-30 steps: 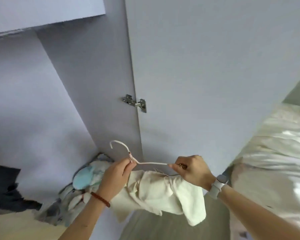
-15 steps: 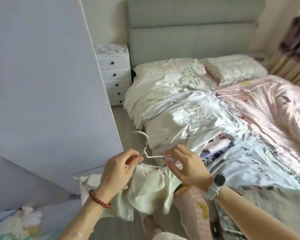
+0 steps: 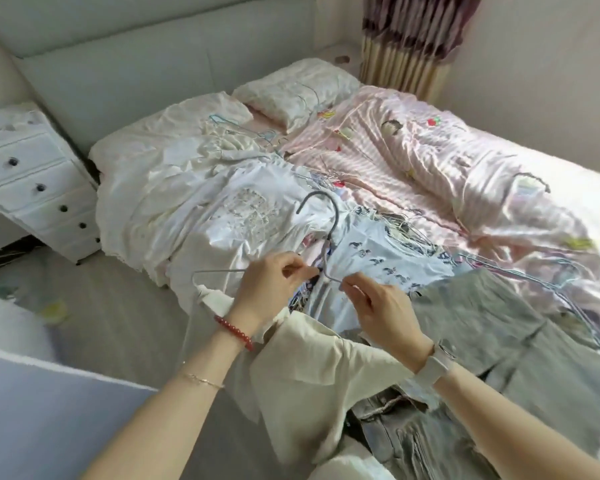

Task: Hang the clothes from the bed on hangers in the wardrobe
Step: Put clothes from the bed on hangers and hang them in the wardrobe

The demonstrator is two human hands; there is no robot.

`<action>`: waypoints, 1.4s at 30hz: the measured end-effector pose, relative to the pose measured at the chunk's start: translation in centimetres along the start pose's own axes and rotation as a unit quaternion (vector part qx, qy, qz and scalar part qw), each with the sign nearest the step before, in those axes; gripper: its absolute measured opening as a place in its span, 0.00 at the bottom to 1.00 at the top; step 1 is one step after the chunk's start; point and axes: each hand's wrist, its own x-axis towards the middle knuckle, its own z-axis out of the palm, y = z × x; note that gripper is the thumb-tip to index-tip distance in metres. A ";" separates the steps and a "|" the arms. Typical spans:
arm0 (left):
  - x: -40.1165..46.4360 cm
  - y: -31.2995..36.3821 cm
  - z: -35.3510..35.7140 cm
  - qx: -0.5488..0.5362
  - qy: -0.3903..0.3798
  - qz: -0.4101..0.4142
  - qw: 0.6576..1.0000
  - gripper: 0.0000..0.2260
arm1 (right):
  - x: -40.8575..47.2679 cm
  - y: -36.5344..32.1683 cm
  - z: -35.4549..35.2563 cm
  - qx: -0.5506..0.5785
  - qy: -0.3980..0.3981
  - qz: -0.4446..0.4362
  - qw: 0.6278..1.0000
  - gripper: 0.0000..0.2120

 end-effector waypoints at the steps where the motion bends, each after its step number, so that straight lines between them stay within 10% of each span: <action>1: 1.7 0.0 2.2 0.019 -0.047 0.004 0.999 0.12 | -0.7 2.1 -0.1 -0.001 -0.004 0.058 0.998 0.11; 9: 6.3 0.4 14.5 0.078 -0.275 0.070 0.956 0.11 | -6.9 9.0 -0.9 0.131 0.012 0.339 0.932 0.07; 15: 5.6 -0.1 11.8 0.063 -0.232 0.138 0.961 0.30 | -11.3 8.4 -0.5 0.108 0.142 0.273 0.945 0.10; 30: -5.1 2.7 0.2 0.183 0.143 0.338 0.912 0.07 | -13.6 -0.6 -1.8 0.104 0.289 0.138 0.941 0.07; 42: 0.4 14.2 3.5 -0.027 0.066 0.274 0.959 0.09 | -11.9 -1.5 -18.6 0.021 0.279 0.198 0.939 0.07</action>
